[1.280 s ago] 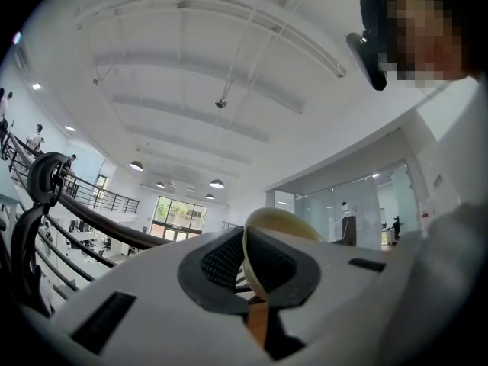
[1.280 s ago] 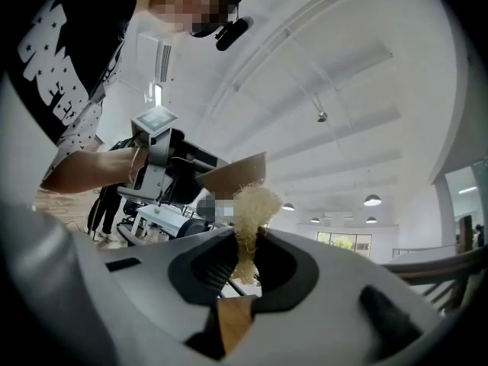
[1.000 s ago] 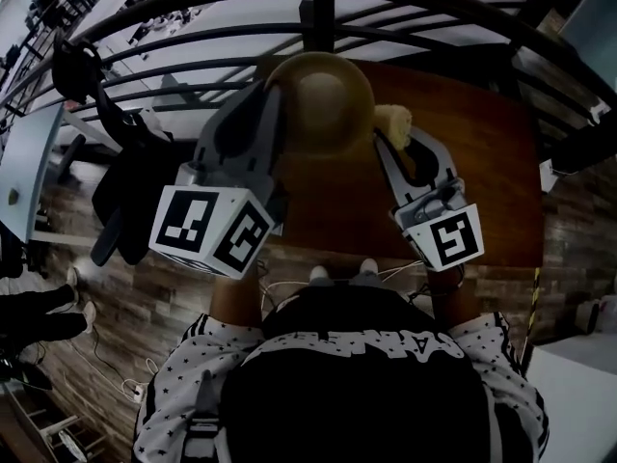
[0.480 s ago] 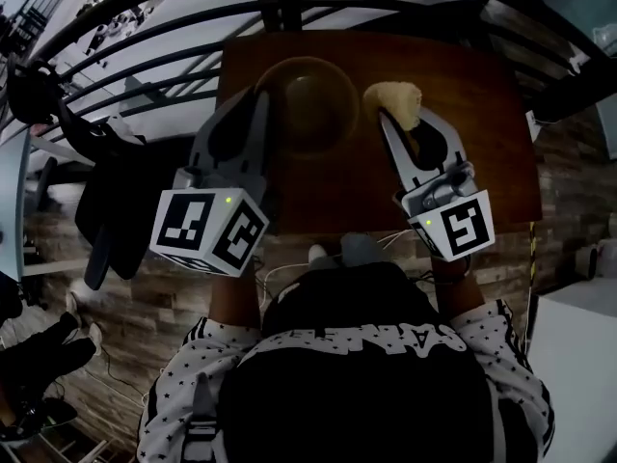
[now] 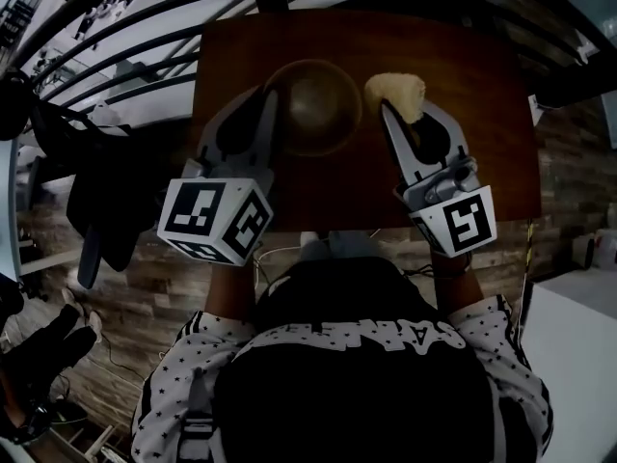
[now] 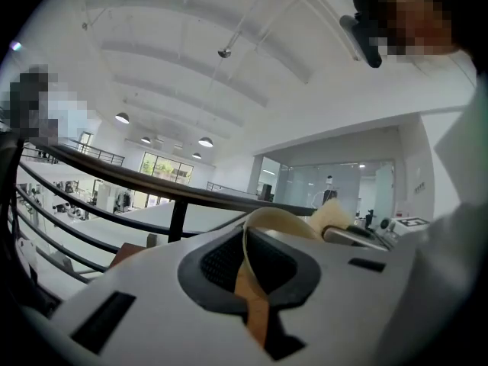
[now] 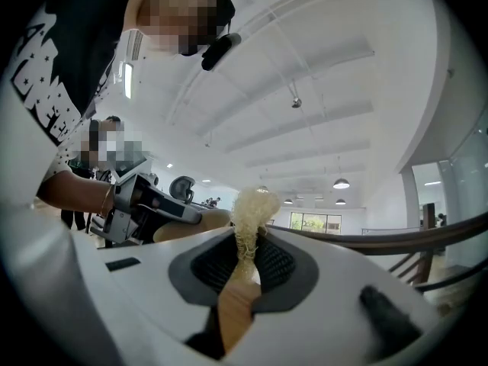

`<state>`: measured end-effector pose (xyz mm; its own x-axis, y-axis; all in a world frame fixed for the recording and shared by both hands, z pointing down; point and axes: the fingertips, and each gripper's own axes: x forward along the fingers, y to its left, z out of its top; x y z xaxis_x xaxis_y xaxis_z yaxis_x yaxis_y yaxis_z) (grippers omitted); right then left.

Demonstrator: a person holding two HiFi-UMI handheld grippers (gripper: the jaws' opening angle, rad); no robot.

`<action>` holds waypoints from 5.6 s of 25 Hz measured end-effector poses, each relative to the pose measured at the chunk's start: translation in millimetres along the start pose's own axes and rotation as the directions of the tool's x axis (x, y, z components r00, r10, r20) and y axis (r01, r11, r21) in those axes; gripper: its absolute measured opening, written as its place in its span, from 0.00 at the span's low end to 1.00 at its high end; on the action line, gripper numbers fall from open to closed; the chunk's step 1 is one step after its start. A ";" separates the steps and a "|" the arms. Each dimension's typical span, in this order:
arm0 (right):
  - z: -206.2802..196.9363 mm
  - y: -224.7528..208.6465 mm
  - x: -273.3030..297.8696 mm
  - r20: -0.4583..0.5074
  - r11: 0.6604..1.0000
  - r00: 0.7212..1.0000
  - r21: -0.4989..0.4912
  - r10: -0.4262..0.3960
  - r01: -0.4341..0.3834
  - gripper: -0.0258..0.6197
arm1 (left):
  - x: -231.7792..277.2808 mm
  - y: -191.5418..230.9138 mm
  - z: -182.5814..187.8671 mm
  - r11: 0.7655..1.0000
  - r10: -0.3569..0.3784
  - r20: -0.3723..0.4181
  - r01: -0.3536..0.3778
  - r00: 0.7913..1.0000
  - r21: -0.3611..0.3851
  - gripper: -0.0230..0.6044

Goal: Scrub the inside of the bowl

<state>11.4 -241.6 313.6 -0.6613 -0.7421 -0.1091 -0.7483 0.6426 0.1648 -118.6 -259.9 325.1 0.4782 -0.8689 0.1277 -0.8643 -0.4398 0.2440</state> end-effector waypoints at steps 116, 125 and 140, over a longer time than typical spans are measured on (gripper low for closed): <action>-53.5 -35.1 -29.4 -0.119 0.990 0.993 0.138 -0.006 0.022 0.13 | 35.5 -34.0 -75.9 0.986 -0.016 -0.210 0.051 0.978 0.159 0.06; -10.7 -6.6 -63.4 -0.099 0.995 0.995 0.091 -0.033 0.042 0.13 | -19.1 -68.6 -61.2 0.982 -0.075 -0.166 0.102 0.983 0.158 0.06; 4.2 -6.9 -55.0 -0.094 0.993 0.994 0.111 0.052 -0.042 0.13 | -22.3 -58.2 -50.9 0.978 -0.052 -0.148 0.080 0.988 0.191 0.06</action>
<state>52.8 -204.4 314.3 -0.6915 -0.7223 -0.0075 -0.7213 0.6900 0.0599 -71.1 -203.4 357.0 0.5403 -0.8017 0.2558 -0.8370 -0.5434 0.0649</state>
